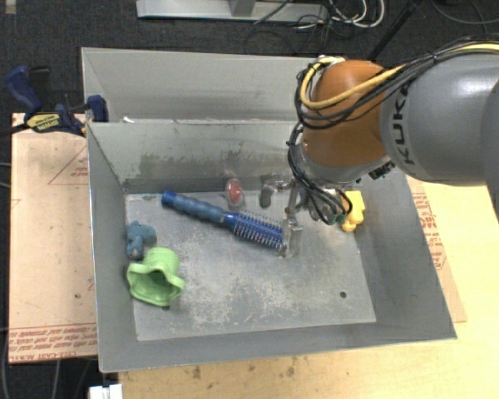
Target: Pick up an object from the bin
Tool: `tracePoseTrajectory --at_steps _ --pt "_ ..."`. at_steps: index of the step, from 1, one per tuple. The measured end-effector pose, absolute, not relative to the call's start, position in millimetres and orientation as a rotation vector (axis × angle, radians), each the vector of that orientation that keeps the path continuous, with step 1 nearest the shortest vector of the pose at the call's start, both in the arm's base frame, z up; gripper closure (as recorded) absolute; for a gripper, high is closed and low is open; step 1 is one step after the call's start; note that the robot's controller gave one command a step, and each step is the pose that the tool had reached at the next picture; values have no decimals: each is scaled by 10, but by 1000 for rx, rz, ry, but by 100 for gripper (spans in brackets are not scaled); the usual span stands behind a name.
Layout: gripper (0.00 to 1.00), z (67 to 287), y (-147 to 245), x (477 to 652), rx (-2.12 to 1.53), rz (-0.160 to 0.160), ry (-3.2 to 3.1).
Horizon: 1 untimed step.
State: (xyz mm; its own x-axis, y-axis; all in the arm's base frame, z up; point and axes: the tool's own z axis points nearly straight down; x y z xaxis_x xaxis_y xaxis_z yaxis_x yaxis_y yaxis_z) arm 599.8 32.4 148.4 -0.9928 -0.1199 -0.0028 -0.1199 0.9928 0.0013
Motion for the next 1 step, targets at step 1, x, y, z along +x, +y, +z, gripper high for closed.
tracePoseTrajectory --at_steps 1 --pt "0 1260 353 6267 -71 3 3137"
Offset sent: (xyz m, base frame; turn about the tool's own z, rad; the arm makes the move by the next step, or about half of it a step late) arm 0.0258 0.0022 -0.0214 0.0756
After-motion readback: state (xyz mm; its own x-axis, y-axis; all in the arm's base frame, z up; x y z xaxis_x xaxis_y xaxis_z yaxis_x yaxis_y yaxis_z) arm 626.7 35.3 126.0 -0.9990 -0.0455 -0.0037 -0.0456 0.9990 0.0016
